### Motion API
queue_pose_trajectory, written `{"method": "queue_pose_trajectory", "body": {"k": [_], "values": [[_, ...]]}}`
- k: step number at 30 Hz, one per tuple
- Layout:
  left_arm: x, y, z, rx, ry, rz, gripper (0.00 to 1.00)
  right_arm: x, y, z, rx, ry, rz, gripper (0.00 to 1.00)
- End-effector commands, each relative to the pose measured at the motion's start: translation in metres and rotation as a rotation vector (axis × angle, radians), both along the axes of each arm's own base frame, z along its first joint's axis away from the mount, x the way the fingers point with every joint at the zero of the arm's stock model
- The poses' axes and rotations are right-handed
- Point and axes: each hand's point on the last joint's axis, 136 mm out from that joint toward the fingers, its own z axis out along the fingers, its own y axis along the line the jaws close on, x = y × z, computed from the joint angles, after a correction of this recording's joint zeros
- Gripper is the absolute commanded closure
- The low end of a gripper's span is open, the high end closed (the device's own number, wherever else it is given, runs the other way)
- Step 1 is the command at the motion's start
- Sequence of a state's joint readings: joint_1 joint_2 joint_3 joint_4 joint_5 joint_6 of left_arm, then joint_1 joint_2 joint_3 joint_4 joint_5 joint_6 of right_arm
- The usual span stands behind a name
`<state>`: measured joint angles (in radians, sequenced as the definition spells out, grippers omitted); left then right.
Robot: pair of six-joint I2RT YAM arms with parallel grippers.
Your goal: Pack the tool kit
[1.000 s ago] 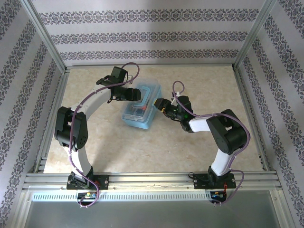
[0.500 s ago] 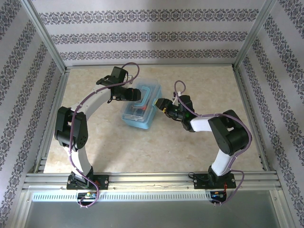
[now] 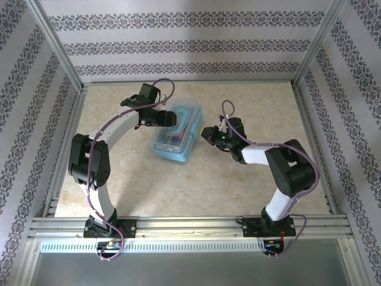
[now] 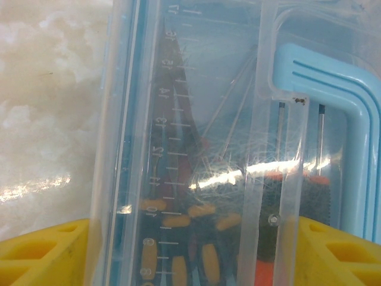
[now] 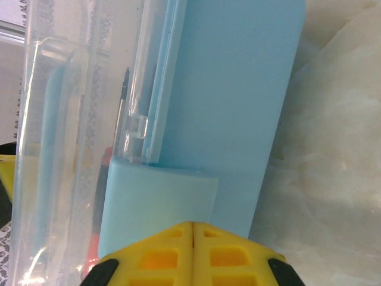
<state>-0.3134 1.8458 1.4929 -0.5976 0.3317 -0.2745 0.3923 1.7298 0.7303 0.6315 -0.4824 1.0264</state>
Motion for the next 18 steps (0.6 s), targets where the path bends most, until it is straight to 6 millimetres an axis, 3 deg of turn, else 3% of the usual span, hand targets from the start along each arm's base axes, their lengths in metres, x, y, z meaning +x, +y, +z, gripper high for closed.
{"method": "queue_pose_trajectory", "body": {"k": [1,12,18], "values": [[-0.053,0.004,-0.084,0.077,0.307,-0.016,0.59,0.011,0.007,0.006,0.027,-0.016,0.017,0.98],[-0.056,-0.004,-0.088,0.061,0.319,-0.032,0.6,0.017,0.016,-0.009,0.053,0.026,0.017,0.99],[-0.062,-0.015,-0.092,0.053,0.333,-0.059,0.6,0.021,0.025,-0.006,0.064,0.021,0.026,0.99]]}}
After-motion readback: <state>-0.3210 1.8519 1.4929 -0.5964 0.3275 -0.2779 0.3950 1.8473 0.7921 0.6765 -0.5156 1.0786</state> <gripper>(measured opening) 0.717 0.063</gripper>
